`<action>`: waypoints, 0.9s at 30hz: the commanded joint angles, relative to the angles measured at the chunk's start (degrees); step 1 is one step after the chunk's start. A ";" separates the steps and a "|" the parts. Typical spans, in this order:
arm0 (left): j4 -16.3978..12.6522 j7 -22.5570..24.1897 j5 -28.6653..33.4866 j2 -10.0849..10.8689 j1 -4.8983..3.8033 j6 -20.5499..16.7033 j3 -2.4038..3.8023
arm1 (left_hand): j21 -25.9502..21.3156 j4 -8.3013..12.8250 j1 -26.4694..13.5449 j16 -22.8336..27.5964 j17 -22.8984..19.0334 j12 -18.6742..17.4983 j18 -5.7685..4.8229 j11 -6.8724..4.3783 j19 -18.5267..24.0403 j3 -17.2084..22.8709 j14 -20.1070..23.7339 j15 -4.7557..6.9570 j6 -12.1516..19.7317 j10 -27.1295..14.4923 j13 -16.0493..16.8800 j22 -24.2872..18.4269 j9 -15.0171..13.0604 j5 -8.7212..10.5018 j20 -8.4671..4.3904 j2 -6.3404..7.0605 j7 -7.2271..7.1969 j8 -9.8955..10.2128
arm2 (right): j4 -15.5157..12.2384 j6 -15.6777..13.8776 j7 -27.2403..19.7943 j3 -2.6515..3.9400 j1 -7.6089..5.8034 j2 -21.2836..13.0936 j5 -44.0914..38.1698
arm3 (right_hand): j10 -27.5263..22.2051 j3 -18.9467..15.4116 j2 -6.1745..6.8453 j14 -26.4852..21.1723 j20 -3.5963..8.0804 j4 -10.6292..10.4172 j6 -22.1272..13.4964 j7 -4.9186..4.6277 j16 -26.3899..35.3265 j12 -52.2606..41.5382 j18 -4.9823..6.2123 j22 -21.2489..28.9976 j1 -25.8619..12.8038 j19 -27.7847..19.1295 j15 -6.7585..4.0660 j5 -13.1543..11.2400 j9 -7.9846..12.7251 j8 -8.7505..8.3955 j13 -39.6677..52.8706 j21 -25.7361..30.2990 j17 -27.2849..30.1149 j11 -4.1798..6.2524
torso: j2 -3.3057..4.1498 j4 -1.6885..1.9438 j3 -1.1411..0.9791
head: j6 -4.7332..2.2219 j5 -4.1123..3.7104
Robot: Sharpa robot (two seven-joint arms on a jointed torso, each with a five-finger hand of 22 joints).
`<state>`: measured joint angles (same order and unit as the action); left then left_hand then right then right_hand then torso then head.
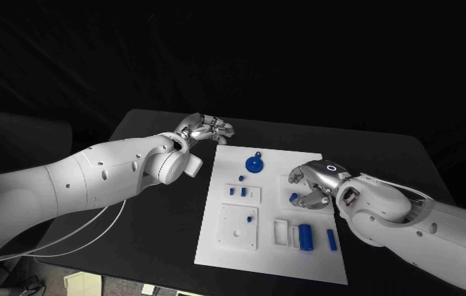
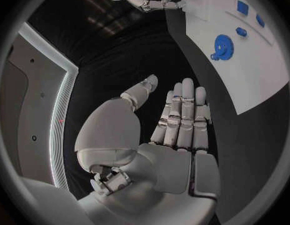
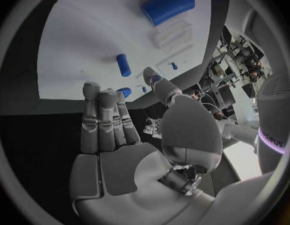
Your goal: Assemble the parts on the task board
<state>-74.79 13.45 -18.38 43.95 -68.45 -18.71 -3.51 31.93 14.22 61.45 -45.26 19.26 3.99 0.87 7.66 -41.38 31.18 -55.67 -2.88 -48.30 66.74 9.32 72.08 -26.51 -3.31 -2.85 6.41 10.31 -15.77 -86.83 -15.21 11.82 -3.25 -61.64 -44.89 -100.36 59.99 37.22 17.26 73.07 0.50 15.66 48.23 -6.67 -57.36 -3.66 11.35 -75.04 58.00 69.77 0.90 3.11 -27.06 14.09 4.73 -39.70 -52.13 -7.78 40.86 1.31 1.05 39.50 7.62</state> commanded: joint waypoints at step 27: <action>0.07 0.42 0.25 -0.06 -0.09 0.62 0.04 | -0.25 -0.20 -0.45 0.31 0.20 0.00 0.15 0.14 -0.56 -0.36 -0.54 0.04 0.39 -0.45 -0.09 0.11 0.09 0.22 0.03 -0.43 -0.05 -0.09 | 3.15 2.61 -0.07 -1.29 1.33 2.58 -3.45 | 9.52 9.41 -1.92 1.95 0.12 -6.93 5.64 -1.62 -1.68 -4.98 3.65 -1.15 8.05 2.42 -2.66 -0.33 -1.44 4.13 1.41 -2.15 -0.05 3.08 | 0.01 0.08 0.10 | 0.59 0.10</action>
<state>-74.65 13.44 -18.38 43.95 -68.45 -18.66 -3.51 31.93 14.10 61.24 -45.26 19.37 3.99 0.87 7.66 -41.38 31.05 -55.67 -2.88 -48.30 66.74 9.27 72.12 -26.51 -3.31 -2.85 6.21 10.31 -15.77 -83.71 -13.88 11.82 -4.53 -60.41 -42.43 -102.59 69.23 46.26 15.23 75.02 0.63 8.69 53.40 -8.29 -58.81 -8.38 11.35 -75.04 65.49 71.97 -1.45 3.11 -28.46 17.92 6.07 -41.52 -52.13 -4.72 40.88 1.40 1.16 39.97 7.68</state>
